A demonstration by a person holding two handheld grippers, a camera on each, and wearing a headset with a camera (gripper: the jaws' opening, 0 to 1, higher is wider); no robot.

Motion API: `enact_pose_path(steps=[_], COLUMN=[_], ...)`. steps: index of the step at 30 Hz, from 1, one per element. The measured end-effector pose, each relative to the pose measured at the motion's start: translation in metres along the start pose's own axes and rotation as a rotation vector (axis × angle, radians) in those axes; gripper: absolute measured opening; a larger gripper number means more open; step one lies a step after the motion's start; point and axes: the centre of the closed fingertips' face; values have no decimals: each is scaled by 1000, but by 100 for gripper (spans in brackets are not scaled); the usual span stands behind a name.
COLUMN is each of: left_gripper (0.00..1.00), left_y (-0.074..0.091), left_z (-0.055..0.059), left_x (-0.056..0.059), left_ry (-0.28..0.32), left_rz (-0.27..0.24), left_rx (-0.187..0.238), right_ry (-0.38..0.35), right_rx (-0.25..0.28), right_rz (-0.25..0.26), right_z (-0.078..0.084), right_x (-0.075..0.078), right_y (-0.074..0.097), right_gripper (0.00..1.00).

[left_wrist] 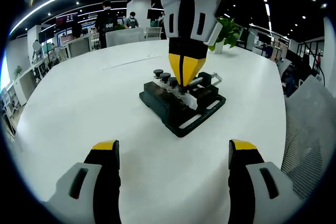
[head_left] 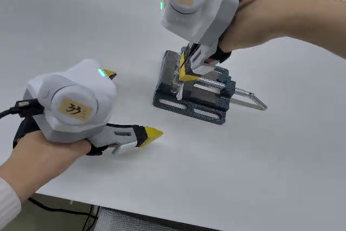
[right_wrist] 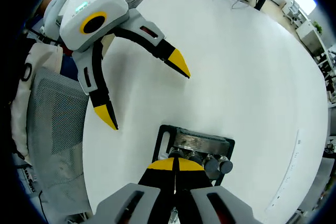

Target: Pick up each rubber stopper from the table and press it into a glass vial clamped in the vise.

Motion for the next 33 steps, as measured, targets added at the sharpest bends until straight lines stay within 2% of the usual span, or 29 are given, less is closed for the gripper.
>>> enact_pose_path(steps=[4, 5, 6, 9, 10, 11, 13, 17, 19, 23, 25, 27, 29, 30, 32, 33], left_gripper=[84, 84, 84, 84, 84, 84, 84, 84, 84, 84, 84, 84, 84, 84, 85, 85], left_y=[1, 1, 1, 2, 2, 2, 2, 6, 7, 9, 9, 10, 10, 10, 11, 12], left_z=[1, 1, 1, -1, -1, -1, -3, -10, -11, -19, -23, -27, -29, -29, -29, -29], left_x=[1, 1, 1, 2, 2, 2, 4, 6, 7, 6, 6, 6, 8, 7, 7, 6], left_ry=[0, -1, -2, -3, -3, -4, -13, -21, -25, -39, -41, -40, -47, -55, -55, -59], left_rz=[1, 0, 1, -1, 0, -1, 3, 1, 6, 4, 2, 1, 5, 3, 6, 2], left_rx=[-8, -6, -8, -5, -3, -6, -8, 4, -7, -1, 0, 6, 3, 2, 1, 3], right_ry=[2, -37, 22, -25, -67, 20, -27, -42, -64, -89, -53, -46, 6, -9, 19, 10], right_rx=[-26, -38, -56, -56, -64, -85, -75, -63, -45, -34, -47, -60, -77, -78, -79, -72], right_rz=[-10, -22, -5, -13, -17, -8, -9, 3, -9, -32, -16, -11, -20, -20, -28, -28], right_z=[1, 1, 1, 1, 1, 1, 1, 1, 2, 1, 1, 0, 1, 1, 1, 2], right_x=[2, 1, 3, 3, 2, 2, 0, 0, 2, 1, -2, -2, 0, 0, 1, 2], right_y=[0, 0, 0, 0, 0, 0, 0, 1, 1, 2, 3, 3, 3, 3, 4, 4], right_gripper=[0, 0, 0, 0, 0, 0, 0, 0, 0, 0, 0, 0, 0, 0, 0, 0])
Point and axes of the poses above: the centre of the closed fingertips' face, and the gripper's own axes: y roughly backward along the fingers, x roughly to its right, z roughly out of its underside, and after that the axes turned 14 degrees about y, right-handed
